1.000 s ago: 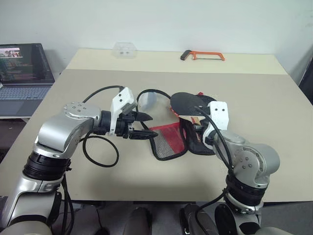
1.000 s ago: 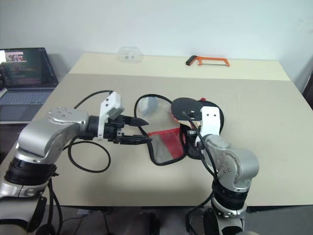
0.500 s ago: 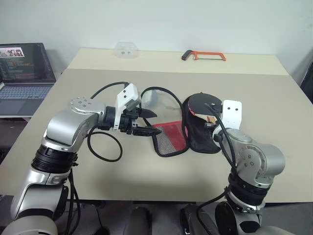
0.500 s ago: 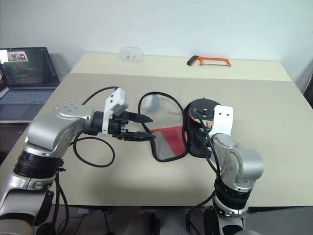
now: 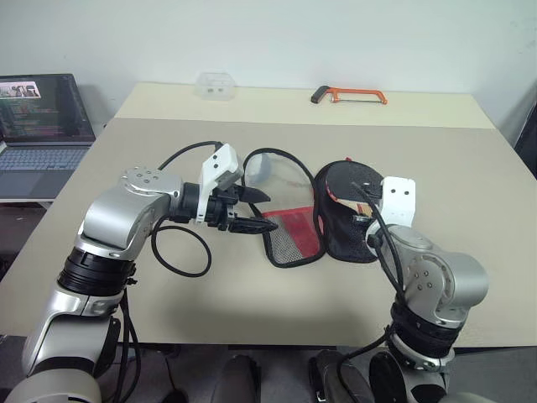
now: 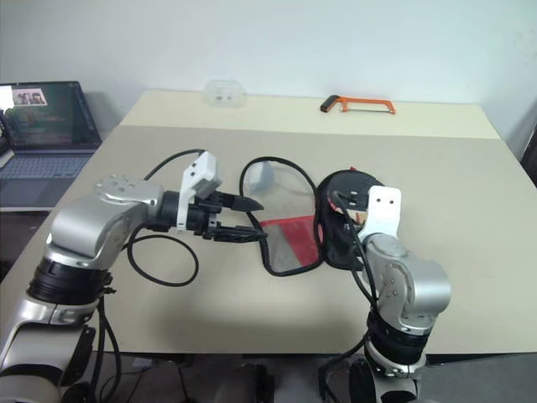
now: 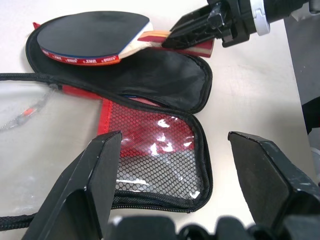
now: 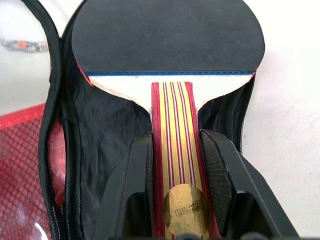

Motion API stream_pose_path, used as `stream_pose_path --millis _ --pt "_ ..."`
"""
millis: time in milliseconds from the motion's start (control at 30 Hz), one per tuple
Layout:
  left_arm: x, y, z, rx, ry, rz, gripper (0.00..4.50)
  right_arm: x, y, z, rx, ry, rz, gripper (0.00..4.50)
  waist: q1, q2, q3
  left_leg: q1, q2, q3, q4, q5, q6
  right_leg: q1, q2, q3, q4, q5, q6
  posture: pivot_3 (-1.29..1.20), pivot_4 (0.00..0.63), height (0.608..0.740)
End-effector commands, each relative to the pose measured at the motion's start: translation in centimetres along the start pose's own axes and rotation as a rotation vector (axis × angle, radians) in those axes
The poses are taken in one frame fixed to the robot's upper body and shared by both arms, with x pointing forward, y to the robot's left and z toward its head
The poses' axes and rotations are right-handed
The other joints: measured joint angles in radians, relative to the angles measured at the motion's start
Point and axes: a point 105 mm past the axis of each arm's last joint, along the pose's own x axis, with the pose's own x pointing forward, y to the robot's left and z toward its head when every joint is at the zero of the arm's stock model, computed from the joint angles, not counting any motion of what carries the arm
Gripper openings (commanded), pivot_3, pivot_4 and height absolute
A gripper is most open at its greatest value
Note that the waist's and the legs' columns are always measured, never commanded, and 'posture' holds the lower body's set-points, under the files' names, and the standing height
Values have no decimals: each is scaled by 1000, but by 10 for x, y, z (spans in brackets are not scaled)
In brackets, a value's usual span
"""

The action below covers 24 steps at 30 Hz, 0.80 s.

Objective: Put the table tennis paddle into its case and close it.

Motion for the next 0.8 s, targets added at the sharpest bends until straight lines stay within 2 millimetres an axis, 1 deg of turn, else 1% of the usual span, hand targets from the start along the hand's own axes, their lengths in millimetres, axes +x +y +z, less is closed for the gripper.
stream_pose_path --millis 33,167,267,400,500,633,800 --pt "0 -5 11 58 -12 -10 3707 -4 16 -7 29 17 88 1104 0 0 0 0 0 0 0 0 0 0 0 0 0 0 0 0 150 740" --pt "0 -4 10 57 -11 -8 3707 1 18 -21 54 76 103 1101 0 0 0 0 0 0 0 0 0 0 0 0 0 0 0 0 150 740" --pt "0 -4 10 57 -11 -7 3707 3 18 -21 50 87 106 1087 0 0 0 0 0 0 0 0 0 0 0 0 0 0 0 0 150 740" --pt "0 -5 11 57 -12 -6 3707 7 26 -21 72 111 134 1075 0 0 0 0 0 0 0 0 0 0 0 0 0 0 0 0 150 740" --pt "1 -5 11 59 -12 -6 3707 10 34 -11 77 109 159 1069 -1 -1 -1 0 0 0 0 0 0 0 0 0 0 0 0 0 150 740" --pt "1 -5 12 60 -13 -6 3707 11 45 9 91 76 189 1050 -1 -1 -1 1 0 0 1 0 0 0 0 0 2 0 0 0 150 740" --pt "2 -5 13 61 -17 -5 3707 8 50 28 84 31 208 1050 -1 -1 -1 1 0 0 1 0 0 0 0 0 2 0 0 0 150 740"
